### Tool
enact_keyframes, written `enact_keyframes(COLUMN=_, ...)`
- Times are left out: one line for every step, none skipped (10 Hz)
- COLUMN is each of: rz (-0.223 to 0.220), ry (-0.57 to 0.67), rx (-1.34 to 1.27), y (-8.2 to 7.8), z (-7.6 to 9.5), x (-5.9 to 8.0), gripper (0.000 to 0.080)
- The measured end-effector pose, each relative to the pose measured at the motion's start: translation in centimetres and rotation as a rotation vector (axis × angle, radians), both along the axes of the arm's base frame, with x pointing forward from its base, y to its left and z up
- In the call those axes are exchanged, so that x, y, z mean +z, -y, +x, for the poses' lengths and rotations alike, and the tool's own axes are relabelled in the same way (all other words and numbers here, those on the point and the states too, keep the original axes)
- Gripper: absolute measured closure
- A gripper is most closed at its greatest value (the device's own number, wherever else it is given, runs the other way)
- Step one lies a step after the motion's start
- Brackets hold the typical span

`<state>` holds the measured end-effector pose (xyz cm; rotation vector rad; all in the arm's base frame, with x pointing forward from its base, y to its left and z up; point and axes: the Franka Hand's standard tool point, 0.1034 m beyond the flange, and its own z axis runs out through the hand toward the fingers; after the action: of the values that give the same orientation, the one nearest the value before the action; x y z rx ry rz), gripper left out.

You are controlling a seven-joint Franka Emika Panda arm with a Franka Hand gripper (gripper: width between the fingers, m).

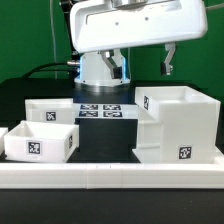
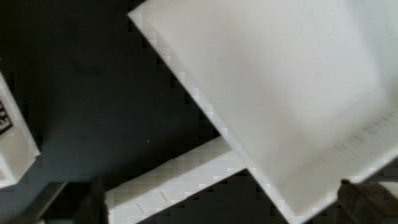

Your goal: Assemble drawer

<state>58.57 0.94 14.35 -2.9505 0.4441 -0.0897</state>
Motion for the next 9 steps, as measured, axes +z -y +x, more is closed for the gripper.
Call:
enact_keyframes(rz=-0.015, ry=-0.002, rx=0.034, y=2.5, z=-0.3, x=-0.3, gripper=0.0151)
enact_keyframes(rz=-0.028, ry=-0.002, rx=0.039, y=4.6, z=-0.4, x=-0.6, gripper=0.0151)
enact_keyframes(rz=-0.029, ry=0.001, rx=0.03, y=5.6, z=-0.6, x=-1.0, gripper=0.0151)
enact_keyframes(rz=-0.029, ry=0.002, rx=0.029, y=6.6, z=-1.0, x=-1.7, gripper=0.0151)
enact_keyframes(rz=-0.035, ry=0.001, rx=0.02, y=7.6, z=-1.4, x=-2.5, gripper=0.0151)
enact_keyframes(rz=-0.035, ry=-0.005, rx=0.022, y=8.6, z=-1.7, x=-3.6, gripper=0.0151)
enact_keyframes(rz=-0.034, ry=-0.008, rx=0.016, y=8.6, z=-1.7, x=-3.7, gripper=0.0151)
enact_keyframes(rz=-0.034, ry=-0.008, rx=0.018, y=8.5, z=-1.7, x=-3.7, gripper=0.0151)
enact_keyframes(rz=-0.034, ry=-0.009, rx=0.018, y=8.5, z=-1.7, x=-3.7, gripper=0.0151)
